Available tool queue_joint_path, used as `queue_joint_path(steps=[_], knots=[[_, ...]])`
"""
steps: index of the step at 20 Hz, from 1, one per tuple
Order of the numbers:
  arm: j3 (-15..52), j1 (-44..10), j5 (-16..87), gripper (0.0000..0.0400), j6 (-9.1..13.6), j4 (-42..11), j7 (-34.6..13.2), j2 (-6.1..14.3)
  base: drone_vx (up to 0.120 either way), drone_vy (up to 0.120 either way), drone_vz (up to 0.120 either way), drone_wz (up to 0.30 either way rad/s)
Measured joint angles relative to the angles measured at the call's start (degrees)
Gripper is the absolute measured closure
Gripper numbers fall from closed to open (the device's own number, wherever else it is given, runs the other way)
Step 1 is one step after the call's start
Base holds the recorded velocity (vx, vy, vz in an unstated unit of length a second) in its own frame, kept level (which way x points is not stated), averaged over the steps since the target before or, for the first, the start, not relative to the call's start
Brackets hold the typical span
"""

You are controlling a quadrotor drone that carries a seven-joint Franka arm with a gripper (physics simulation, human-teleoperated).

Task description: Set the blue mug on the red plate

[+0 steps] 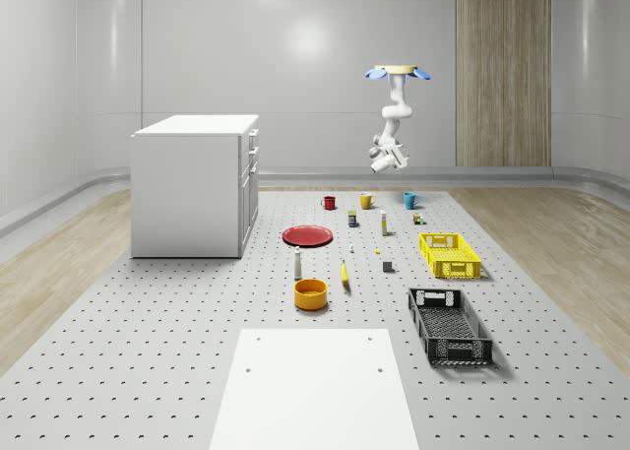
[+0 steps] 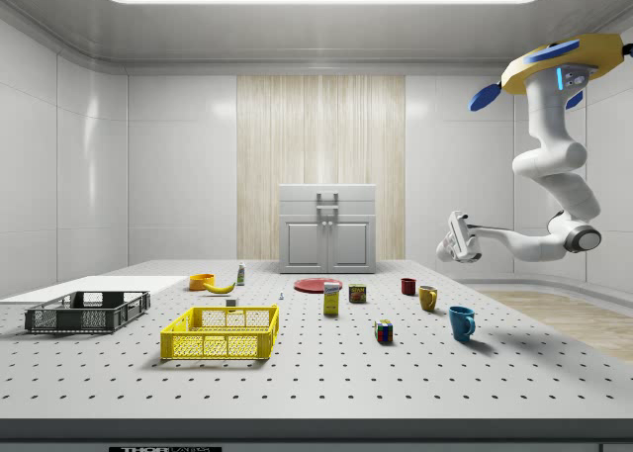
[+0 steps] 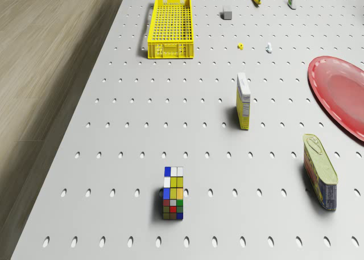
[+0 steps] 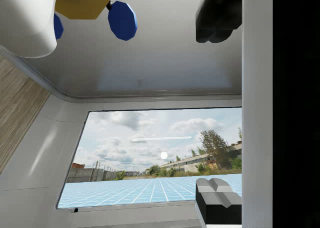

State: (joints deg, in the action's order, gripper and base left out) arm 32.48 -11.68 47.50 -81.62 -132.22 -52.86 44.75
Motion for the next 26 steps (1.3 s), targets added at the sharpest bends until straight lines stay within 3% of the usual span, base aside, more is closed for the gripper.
queue_joint_path(steps=[3,5,10,14,17,21,26], knots=[[10.94,-5.96,19.44,0.0,0.0,-10.97,-5.79,2.41,0.0,0.0,-0.12,0.0],[17.38,-11.21,32.05,0.0,1.17,-18.22,-10.75,4.09,0.0,0.0,-0.12,0.0],[28.8,-26.48,54.24,0.0,7.44,-29.36,-22.78,7.89,0.0,0.0,-0.12,0.0],[33.82,-35.96,62.04,0.0,11.86,-32.37,-29.17,10.56,0.0,0.0,-0.12,0.0],[36.03,-40.53,64.6,0.0,13.74,-33.21,-32.15,12.24,0.013,0.0,-0.12,0.0],[37.83,-44.23,65.92,0.0,14.77,-33.61,-34.62,14.09,0.11,0.0,-0.12,0.0],[39.16,-46.69,66.07,0.0,14.64,-33.71,-36.37,16.0,0.0,0.0,-0.12,0.0]])
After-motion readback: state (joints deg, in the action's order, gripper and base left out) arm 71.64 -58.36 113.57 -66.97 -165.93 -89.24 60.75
